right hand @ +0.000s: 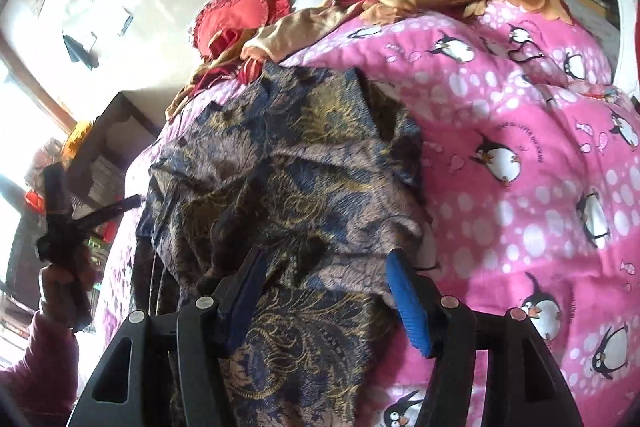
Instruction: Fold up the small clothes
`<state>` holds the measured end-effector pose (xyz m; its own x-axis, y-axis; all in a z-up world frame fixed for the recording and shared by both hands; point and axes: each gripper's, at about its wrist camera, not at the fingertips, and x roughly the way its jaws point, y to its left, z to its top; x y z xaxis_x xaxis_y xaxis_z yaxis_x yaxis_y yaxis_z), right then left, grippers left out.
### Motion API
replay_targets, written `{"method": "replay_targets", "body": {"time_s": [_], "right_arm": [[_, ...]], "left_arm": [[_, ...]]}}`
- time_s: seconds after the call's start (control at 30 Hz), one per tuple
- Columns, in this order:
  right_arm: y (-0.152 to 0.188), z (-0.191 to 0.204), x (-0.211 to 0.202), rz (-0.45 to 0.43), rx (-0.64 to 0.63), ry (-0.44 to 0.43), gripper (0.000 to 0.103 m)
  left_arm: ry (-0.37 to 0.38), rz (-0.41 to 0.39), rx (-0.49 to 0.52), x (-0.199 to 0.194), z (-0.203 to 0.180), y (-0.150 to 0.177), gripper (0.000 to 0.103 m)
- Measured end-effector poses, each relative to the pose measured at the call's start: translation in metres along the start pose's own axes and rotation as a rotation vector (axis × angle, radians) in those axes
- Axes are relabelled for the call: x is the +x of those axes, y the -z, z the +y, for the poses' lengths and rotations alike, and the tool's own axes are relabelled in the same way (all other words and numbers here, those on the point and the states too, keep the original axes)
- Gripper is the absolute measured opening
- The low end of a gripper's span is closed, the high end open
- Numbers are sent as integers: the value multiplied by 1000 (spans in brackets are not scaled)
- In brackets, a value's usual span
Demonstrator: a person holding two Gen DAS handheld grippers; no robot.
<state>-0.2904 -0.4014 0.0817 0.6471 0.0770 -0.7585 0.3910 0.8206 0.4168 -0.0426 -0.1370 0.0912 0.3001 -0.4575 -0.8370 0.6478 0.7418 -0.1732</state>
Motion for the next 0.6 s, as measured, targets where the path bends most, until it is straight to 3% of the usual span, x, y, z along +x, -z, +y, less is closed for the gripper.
{"method": "replay_targets", "body": {"time_s": [0.17, 0.2, 0.23, 0.27, 0.3, 0.5, 0.6], "right_arm": [[3, 11, 0, 8, -27, -20, 61], [3, 11, 1, 9, -27, -22, 61], [3, 12, 1, 9, -26, -25, 61], [3, 12, 1, 8, -25, -28, 61], [3, 12, 1, 6, -24, -29, 61], [-4, 5, -4, -25, -10, -7, 61], [-8, -1, -5, -50, 13, 13, 64]], "left_arm": [[-4, 75, 22, 36, -14, 8, 57], [3, 88, 26, 41, -17, 10, 52], [-2, 91, 36, 43, -19, 11, 23], [-8, 93, 42, 42, -21, 11, 8], [-8, 89, 44, 37, -22, 9, 4], [67, -150, -29, -47, 0, -20, 4], [32, -166, -76, -61, 22, -23, 4]]}}
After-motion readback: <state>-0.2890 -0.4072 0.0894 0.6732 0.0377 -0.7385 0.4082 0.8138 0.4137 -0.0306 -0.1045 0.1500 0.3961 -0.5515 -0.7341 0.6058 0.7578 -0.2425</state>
